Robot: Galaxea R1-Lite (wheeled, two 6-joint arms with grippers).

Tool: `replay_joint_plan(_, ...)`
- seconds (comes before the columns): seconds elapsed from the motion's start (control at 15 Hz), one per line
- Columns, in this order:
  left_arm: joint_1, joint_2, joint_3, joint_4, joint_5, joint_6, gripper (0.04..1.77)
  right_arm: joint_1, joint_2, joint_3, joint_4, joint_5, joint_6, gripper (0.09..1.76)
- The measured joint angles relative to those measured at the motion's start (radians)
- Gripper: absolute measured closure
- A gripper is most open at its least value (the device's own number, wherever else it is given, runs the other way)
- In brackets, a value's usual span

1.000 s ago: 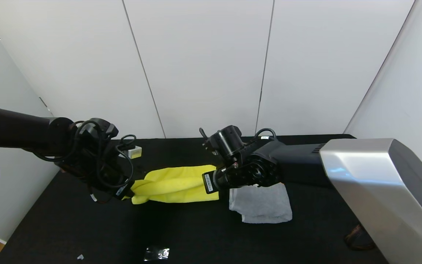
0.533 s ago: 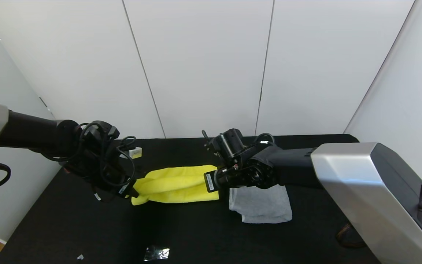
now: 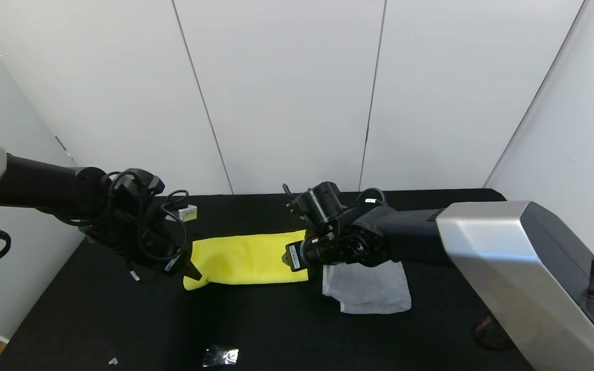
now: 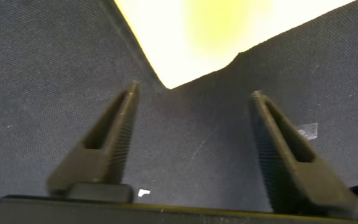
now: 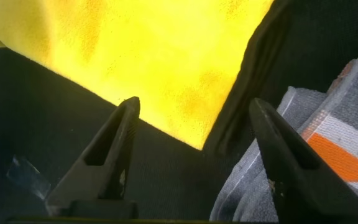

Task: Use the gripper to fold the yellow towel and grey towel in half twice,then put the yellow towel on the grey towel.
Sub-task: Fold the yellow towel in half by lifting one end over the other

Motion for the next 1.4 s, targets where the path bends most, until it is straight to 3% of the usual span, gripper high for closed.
replay_joint_plan(0.33,0.002,0.009,0.008,0.003,0.01,-0.01,0.33,0.007,-0.009,0.0,0.011,0.0,0.0,0.37)
replay_joint_plan(0.53,0.004,0.013,0.009,0.003,0.008,-0.08,0.25,0.01,-0.021,0.003,0.019,0.0,0.001,0.3)
replay_joint_plan(0.87,0.013,0.01,0.007,0.006,-0.006,-0.208,0.18,0.015,-0.063,0.006,0.093,-0.002,0.002,0.22)
replay_joint_plan(1.13,0.028,0.008,0.014,0.014,-0.021,-0.214,0.14,0.036,-0.082,0.01,0.119,-0.062,0.007,0.19)
replay_joint_plan(1.4,0.039,0.01,0.016,0.015,-0.031,-0.237,0.12,0.041,-0.097,0.024,0.126,-0.062,0.009,0.17)
